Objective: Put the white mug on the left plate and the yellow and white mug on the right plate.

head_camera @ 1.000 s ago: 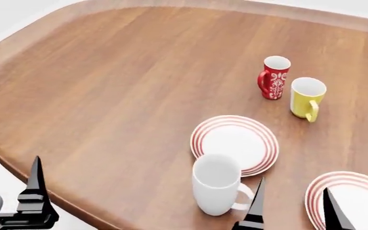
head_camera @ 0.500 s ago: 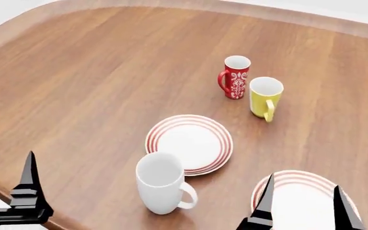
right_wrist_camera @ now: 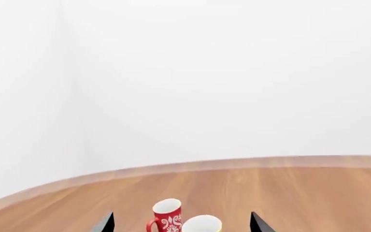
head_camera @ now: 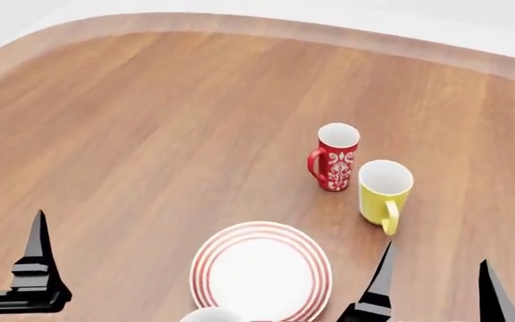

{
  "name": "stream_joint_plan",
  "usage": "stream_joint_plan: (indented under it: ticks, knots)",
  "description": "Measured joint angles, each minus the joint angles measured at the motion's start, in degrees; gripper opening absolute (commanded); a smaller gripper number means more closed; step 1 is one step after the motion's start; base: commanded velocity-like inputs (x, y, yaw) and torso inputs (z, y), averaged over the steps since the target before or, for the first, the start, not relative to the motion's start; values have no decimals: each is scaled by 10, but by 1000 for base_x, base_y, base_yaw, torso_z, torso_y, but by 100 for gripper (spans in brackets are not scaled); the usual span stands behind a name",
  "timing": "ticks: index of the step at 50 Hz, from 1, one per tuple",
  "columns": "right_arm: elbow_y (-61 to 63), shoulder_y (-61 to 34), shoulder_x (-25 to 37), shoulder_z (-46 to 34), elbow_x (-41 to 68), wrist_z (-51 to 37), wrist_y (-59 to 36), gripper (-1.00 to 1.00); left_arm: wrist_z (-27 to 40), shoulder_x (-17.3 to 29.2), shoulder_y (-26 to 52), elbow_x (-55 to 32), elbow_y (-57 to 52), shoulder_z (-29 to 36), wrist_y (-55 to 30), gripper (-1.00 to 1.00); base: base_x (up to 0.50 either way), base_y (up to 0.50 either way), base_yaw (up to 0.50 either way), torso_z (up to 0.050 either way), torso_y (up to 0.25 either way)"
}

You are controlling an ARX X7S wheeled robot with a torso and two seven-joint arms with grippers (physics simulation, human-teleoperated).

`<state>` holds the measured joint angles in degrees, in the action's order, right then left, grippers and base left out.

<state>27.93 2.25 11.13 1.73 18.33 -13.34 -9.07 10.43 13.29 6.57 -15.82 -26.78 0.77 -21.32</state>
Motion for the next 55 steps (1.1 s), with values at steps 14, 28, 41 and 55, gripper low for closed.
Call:
stream_joint_plan:
  ticks: [14, 28, 41, 55]
  knots:
    - [1, 1, 4, -2, 1, -6, 5, 100, 5, 4, 1, -4, -1, 2, 1, 100, 356, 142, 0, 0, 1]
    - [62, 97, 71, 28, 13, 30, 14, 100, 31, 2, 3, -24, -34, -21, -21, 100, 0, 0, 0, 0, 0]
    - [114, 201, 186, 92, 75, 106, -15, 100, 65, -9, 10, -29, -62, -32, -31, 100, 0, 0, 0, 0, 0]
    - [172, 290, 261, 144, 109, 149, -49, 100, 86, -9, 12, -29, -76, -35, -22, 100, 0, 0, 0, 0, 0]
